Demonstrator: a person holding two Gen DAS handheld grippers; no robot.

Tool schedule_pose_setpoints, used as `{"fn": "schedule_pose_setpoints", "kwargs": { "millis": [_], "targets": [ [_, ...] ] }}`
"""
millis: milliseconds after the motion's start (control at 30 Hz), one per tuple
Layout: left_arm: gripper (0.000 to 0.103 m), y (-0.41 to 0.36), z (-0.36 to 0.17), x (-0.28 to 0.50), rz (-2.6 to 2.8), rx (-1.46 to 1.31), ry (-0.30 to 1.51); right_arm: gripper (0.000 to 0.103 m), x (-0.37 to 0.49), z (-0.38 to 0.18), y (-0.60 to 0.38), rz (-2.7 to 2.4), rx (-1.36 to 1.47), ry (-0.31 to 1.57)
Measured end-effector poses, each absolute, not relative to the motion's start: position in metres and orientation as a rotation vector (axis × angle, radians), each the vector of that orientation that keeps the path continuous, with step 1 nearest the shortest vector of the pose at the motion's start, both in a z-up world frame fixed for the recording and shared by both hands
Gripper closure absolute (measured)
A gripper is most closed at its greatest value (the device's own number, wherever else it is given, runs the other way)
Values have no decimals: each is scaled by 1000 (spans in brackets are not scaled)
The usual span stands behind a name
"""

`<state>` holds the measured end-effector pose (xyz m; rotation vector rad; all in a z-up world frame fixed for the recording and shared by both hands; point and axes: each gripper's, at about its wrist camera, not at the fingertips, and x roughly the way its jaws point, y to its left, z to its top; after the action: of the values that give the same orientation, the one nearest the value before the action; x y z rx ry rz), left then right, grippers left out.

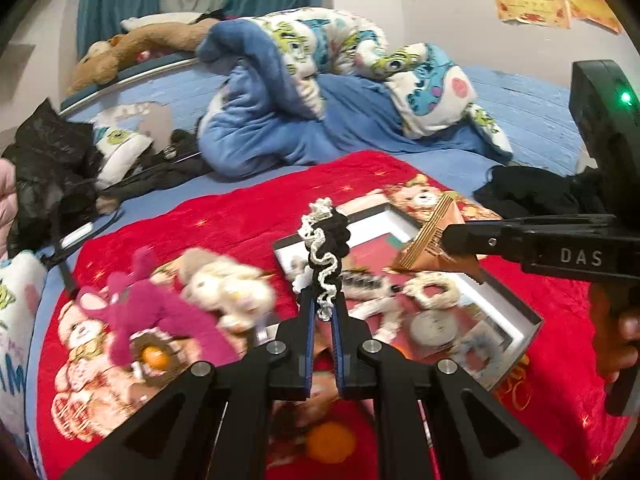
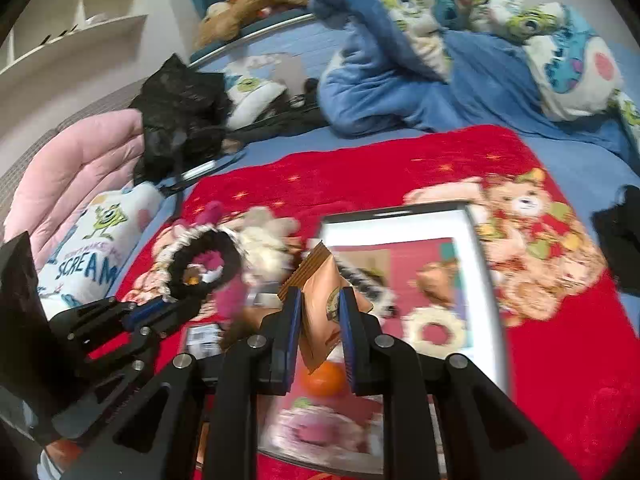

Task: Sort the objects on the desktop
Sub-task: 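Carry the black scrunchie and white crochet strand over the box with both tools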

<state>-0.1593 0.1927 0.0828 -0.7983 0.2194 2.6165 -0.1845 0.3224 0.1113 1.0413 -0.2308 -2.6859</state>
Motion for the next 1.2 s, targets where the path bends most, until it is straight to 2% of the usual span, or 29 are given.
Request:
{"fn": "schedule_pose_setpoints", "kwargs": {
  "millis": [333, 567, 900, 1200],
  "targets": [
    [95, 228, 55, -184, 2570, -837, 111, 85, -199, 106, 369, -2743, 1014, -303],
    [95, 239, 29, -192, 2555, -863, 133, 85, -226, 77, 371, -2713, 1058, -270],
    [95, 260, 14, -178, 2525, -892, 237, 84, -230, 50, 419, -2707, 1140, -452],
    [95, 269, 2, -182, 2495, -948, 249, 84, -238, 28, 417, -2692, 1240, -415]
  ]
}}
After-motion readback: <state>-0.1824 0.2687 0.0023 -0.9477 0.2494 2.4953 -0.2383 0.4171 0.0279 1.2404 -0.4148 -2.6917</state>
